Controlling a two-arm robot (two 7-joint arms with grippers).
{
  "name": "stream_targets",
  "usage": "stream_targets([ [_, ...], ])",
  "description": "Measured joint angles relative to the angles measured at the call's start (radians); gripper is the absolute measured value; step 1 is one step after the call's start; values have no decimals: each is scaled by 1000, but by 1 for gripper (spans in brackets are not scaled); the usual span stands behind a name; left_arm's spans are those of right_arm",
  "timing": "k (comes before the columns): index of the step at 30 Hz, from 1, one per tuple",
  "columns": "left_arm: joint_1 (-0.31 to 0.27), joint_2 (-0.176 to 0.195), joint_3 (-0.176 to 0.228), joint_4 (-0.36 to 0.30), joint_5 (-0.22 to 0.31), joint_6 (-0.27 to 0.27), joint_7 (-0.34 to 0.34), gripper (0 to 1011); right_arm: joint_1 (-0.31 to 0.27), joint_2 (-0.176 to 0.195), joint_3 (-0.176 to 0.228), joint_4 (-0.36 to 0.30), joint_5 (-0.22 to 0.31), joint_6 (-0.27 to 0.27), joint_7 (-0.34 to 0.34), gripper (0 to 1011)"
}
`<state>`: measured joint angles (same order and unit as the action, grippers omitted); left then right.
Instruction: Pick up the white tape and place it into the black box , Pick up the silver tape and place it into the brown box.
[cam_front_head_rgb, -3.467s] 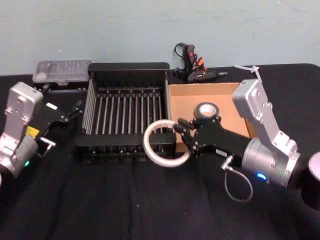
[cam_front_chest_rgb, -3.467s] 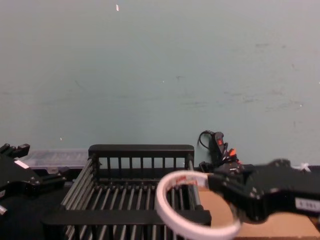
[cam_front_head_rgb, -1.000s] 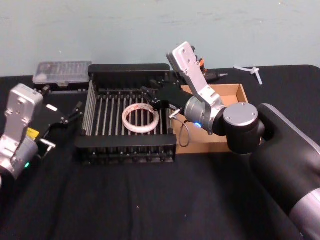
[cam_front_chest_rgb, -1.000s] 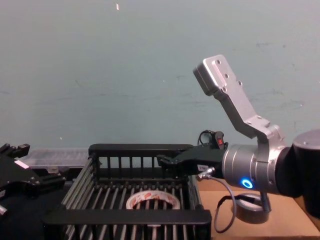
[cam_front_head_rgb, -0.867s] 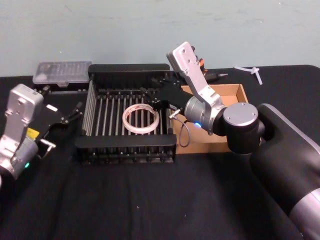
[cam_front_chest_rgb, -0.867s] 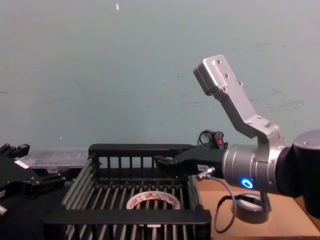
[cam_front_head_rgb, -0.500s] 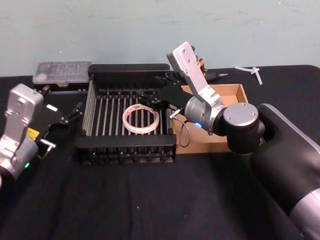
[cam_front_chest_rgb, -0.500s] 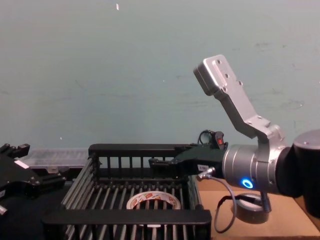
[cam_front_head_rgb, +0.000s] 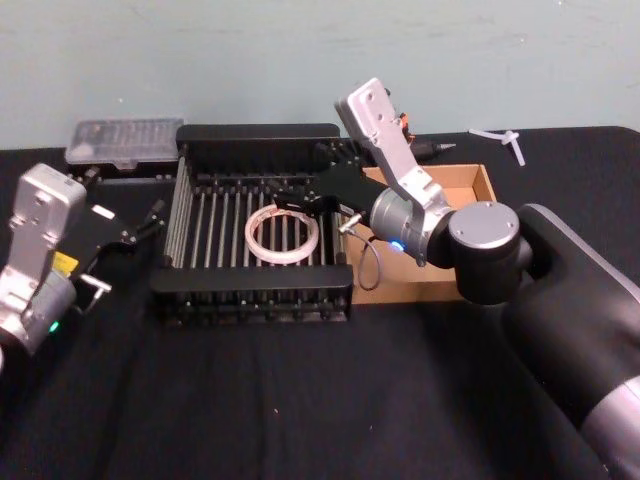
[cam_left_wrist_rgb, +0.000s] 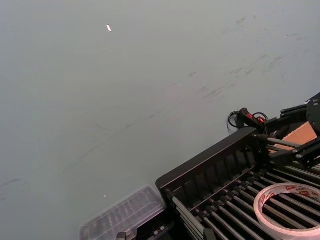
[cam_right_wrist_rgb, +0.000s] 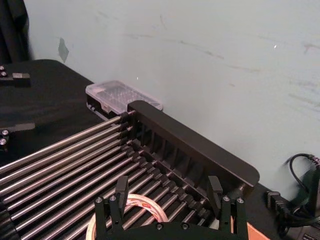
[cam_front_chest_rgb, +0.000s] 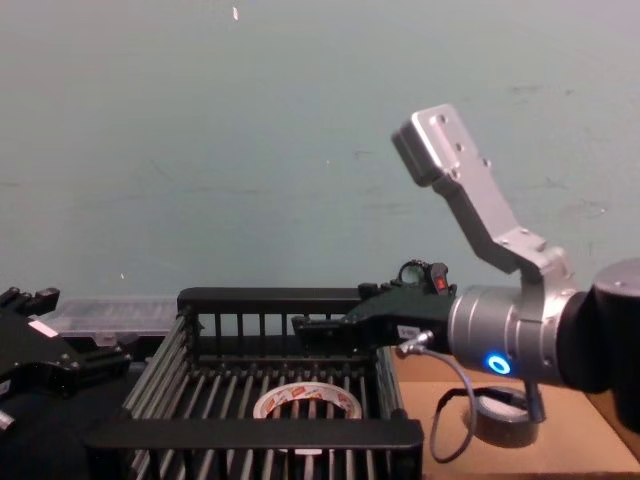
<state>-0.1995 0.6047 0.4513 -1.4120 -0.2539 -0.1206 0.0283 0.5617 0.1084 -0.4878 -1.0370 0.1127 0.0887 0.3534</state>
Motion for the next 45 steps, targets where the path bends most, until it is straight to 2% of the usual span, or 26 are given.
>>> stream_targets([
  [6, 0, 0, 0, 0, 0, 0, 0, 1001, -23, 12, 23, -55, 10, -1, 4, 1000],
  [15, 0, 0, 0, 0, 0, 0, 0, 1001, -79, 53, 74, -186, 24, -2, -23, 1000],
  [26, 0, 0, 0, 0, 0, 0, 0, 1001, -200, 128, 171, -348, 19, -15, -96, 1000],
  [36, 0, 0, 0, 0, 0, 0, 0, 1001, -312, 160, 261, -399, 10, 4, -151, 1002],
  [45, 0, 0, 0, 0, 0, 0, 0, 1001, -367, 160, 308, -395, 3, 25, -163, 1000],
])
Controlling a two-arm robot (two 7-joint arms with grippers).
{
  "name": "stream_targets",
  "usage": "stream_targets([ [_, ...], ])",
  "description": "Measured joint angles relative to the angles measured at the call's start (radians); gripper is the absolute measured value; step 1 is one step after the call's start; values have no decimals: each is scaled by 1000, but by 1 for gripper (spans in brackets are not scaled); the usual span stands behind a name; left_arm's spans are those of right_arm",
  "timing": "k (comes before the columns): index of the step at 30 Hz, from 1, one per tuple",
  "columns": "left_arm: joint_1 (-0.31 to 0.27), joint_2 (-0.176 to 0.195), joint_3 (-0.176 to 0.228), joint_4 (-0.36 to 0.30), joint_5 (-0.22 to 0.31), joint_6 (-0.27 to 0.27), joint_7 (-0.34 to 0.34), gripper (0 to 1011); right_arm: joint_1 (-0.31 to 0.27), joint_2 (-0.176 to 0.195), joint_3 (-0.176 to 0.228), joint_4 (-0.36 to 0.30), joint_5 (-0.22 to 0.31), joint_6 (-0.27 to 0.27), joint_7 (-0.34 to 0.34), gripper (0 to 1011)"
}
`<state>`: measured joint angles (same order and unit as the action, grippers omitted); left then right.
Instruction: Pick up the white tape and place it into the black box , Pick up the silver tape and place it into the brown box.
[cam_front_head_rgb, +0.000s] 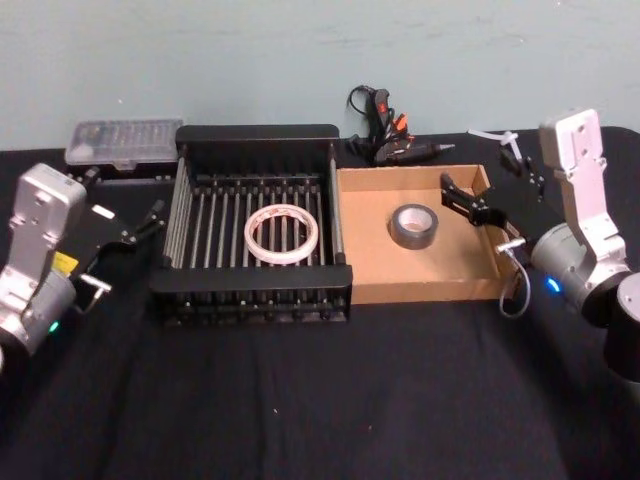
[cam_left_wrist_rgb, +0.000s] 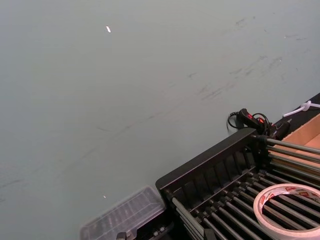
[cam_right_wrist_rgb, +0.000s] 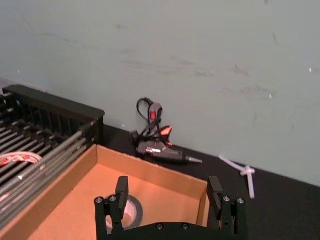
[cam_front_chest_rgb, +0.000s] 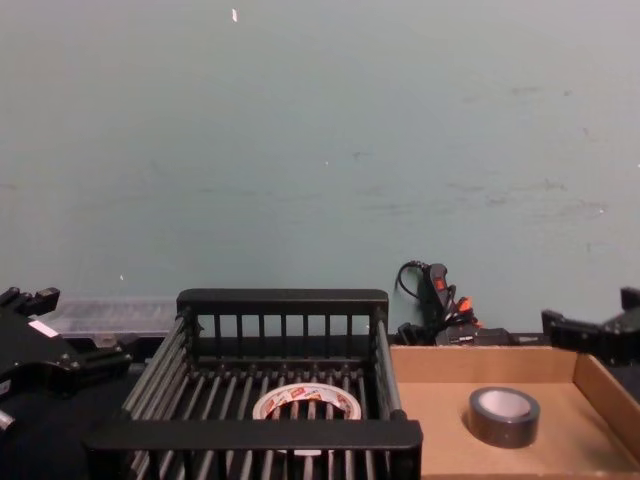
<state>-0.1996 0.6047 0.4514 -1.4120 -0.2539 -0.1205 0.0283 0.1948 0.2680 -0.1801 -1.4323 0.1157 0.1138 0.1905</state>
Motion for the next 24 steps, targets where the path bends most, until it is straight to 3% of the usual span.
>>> stream_targets([
  [12, 0, 0, 0, 0, 0, 0, 0, 1001, -3, -19, 16, 39, -15, 6, 6, 1000],
  [24, 0, 0, 0, 0, 0, 0, 0, 1001, -2, -19, 15, 39, -16, 6, 8, 1000],
])
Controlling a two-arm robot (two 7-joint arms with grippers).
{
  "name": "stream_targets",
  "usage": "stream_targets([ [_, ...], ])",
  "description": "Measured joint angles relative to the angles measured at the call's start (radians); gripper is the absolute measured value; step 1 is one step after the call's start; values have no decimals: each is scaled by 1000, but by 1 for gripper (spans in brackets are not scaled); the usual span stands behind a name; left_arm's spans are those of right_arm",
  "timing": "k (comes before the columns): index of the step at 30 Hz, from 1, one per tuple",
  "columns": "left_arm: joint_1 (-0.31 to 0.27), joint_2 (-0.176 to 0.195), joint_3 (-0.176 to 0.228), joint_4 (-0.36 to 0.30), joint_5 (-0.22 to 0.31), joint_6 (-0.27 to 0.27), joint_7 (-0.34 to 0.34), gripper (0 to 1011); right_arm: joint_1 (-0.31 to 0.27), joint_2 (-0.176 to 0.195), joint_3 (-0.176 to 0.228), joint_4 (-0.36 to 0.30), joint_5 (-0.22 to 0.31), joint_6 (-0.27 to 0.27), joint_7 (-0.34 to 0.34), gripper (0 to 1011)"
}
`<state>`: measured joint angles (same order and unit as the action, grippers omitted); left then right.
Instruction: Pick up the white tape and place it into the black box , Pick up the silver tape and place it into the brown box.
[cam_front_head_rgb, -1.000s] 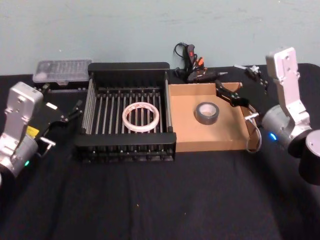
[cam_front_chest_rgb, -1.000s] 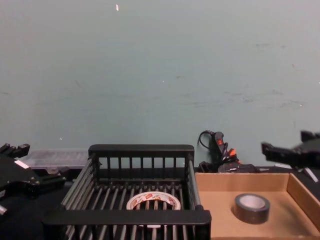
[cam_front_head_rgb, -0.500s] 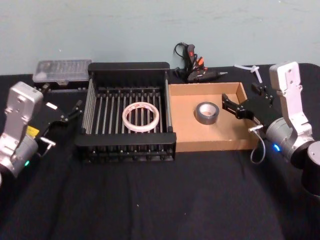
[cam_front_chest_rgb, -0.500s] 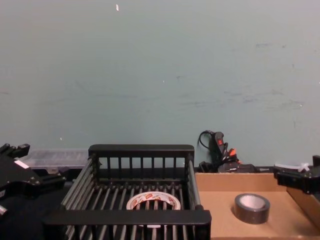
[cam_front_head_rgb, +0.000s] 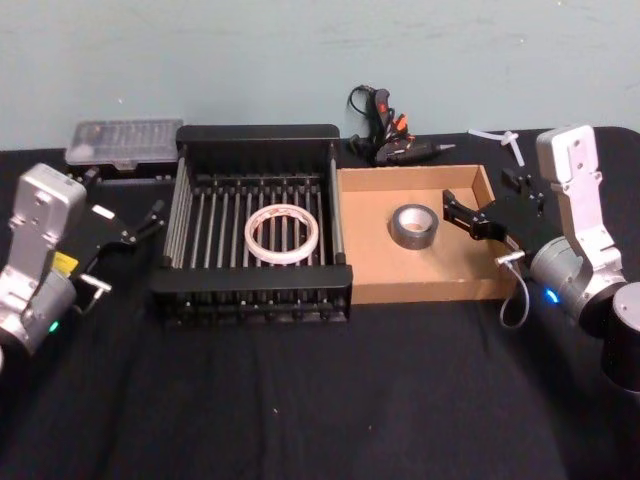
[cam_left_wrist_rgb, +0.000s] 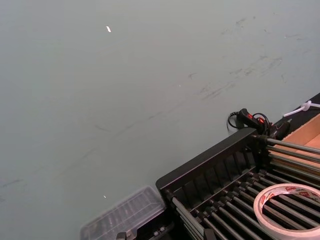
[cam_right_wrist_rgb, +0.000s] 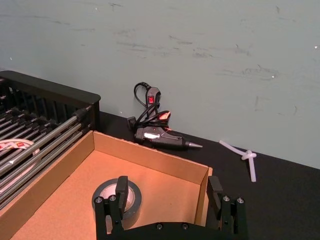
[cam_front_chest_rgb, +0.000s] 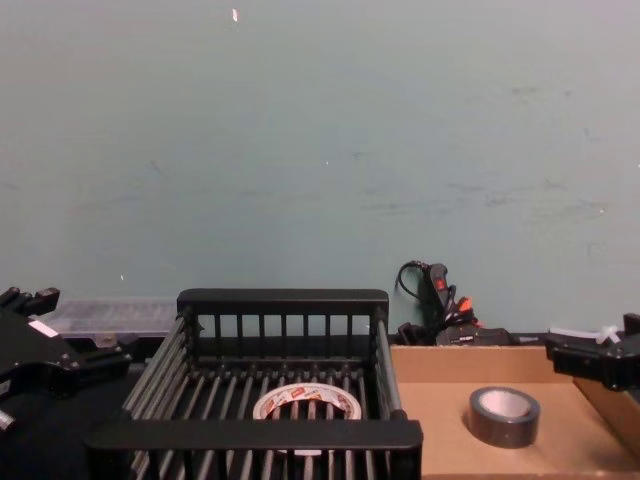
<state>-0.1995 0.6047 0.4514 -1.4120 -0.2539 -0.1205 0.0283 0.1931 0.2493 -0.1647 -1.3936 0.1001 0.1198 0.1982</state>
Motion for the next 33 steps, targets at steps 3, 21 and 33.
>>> stream_targets([
  [3, 0, 0, 0, 0, 0, 0, 0, 1001, 0, 0, 0, -1, 0, 0, 0, 1000],
  [21, 0, 0, 0, 0, 0, 0, 0, 1001, 0, 1, -2, -3, 2, -2, 0, 1000],
  [33, 0, 0, 0, 0, 0, 0, 0, 1001, 0, 1, -2, -3, 3, -2, 0, 1000],
])
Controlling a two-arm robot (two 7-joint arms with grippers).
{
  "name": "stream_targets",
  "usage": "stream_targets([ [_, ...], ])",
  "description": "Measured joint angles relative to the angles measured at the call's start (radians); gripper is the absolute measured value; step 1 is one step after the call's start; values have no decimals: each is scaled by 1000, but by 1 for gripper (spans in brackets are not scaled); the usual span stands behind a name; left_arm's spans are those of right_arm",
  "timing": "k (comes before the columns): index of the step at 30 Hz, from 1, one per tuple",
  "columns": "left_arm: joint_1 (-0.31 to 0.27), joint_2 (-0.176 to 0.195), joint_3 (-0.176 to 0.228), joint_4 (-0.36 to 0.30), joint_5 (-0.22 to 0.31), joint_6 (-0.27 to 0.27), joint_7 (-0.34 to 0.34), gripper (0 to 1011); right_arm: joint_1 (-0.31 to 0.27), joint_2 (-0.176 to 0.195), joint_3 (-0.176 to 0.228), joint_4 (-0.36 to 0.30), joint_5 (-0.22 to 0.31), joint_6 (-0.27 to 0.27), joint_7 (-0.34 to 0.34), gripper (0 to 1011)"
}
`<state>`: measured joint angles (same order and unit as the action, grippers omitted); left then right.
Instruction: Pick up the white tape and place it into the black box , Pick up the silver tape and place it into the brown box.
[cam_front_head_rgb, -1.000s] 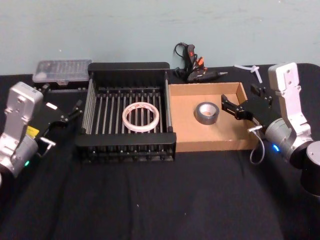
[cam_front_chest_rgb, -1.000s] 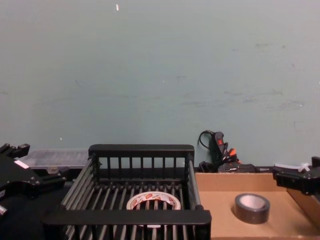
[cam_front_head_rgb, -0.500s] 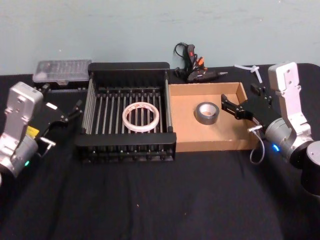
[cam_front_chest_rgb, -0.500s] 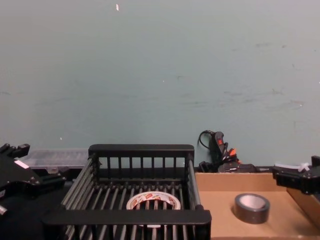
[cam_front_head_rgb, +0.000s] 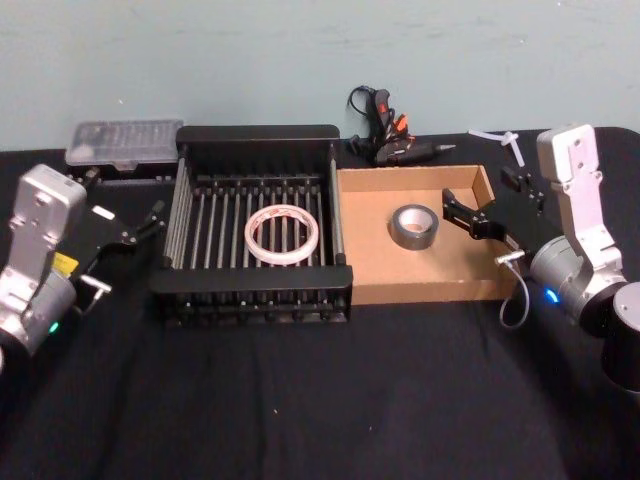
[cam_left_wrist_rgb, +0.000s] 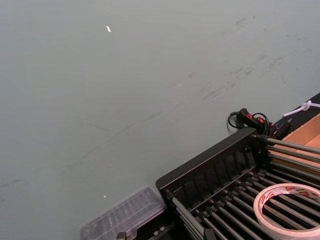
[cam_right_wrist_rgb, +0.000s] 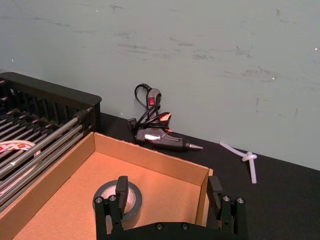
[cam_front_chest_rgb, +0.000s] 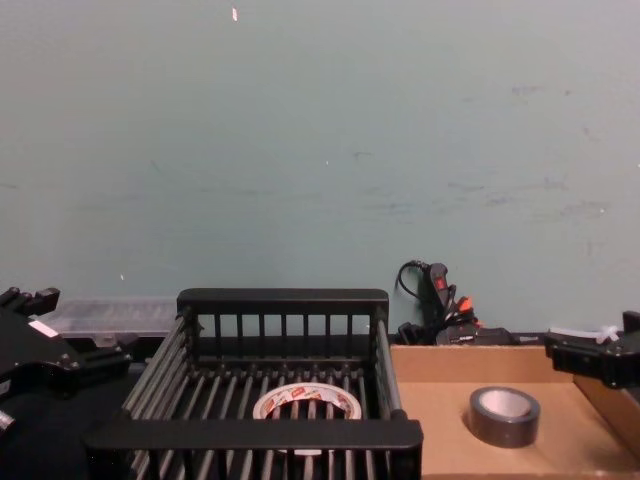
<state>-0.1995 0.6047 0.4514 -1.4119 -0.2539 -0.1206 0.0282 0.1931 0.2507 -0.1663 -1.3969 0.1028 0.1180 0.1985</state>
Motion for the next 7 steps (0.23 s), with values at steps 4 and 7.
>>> stream_targets([
  [4, 0, 0, 0, 0, 0, 0, 0, 1001, 0, 0, 0, 0, 0, 0, 0, 1000],
  [7, 0, 0, 0, 0, 0, 0, 0, 1001, 0, 0, 0, 0, 0, 0, 0, 1000],
])
